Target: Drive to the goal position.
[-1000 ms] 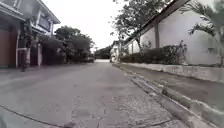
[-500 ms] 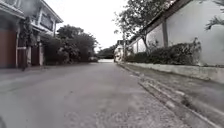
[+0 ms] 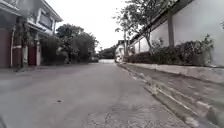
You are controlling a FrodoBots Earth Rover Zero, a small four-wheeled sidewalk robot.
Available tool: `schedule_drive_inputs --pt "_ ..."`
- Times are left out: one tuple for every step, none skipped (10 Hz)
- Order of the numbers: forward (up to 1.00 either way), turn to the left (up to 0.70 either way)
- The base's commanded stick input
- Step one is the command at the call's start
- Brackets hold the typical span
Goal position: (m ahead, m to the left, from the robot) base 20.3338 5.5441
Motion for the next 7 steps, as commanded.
schedule_drive_inputs --pt "1.00 -0.36" --pt "1.00 -0.40" --pt "1.00 -0.30" --pt "1.00 -0.18" --pt "1.00 0.00" --pt "1.00 0.00" --pt "1.00 0.00"
